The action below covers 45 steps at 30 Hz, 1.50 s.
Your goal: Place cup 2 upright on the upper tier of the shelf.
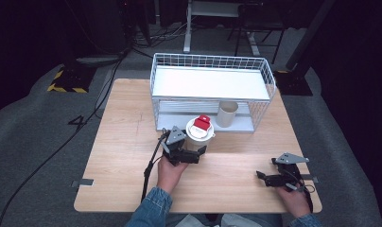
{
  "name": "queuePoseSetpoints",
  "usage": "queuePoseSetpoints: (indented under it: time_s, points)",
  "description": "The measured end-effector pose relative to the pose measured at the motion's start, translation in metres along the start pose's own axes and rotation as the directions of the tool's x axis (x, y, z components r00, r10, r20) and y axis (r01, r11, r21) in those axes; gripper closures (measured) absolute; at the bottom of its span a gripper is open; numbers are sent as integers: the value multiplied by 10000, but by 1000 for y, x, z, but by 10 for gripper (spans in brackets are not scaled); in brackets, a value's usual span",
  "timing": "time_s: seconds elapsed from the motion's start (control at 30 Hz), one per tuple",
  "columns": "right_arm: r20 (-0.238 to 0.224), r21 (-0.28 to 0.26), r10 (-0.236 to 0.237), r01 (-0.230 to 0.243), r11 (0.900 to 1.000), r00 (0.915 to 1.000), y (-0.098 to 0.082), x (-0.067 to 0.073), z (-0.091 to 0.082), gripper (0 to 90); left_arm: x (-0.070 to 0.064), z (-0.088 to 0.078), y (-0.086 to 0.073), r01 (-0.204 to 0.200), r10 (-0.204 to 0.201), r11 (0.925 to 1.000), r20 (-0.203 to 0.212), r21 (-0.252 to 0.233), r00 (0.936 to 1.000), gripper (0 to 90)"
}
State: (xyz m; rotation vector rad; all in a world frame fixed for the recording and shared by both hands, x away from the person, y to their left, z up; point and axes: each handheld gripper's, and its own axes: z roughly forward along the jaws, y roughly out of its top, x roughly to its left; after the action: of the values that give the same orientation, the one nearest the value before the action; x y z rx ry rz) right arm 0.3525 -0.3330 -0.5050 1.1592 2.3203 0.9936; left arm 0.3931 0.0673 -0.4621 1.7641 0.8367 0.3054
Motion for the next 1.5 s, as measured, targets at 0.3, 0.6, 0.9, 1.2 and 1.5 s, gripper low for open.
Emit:
queuePoseSetpoints:
  time_s: [0.3, 0.6, 0.9, 1.2, 1.5]
  points:
    - [-17, 0, -10, 10, 10000, 10000, 0, 0, 0, 100, 4, 16, -5, 28, -28, 10000, -279, -5, 9996, 0]
    - [-17, -2, -11, 11, 10000, 10000, 0, 0, 0, 100, 3, 30, -10, -91, 104, 9996, -546, 250, 9985, 0]
    - [-33, -12, -9, 9, 10000, 10000, 0, 0, 0, 100, 4, 29, -11, -312, 338, 9988, -708, 370, 9969, 110]
    - [-34, -11, -6, 6, 10000, 10000, 0, 0, 0, 100, 3, 29, -12, -542, 578, 9975, -800, 458, 9951, 120]
    - [-21, -14, 11, -11, 10000, 10000, 0, 0, 1, 99, 1, 29, -11, -660, 714, 9960, -917, 597, 9932, 127]
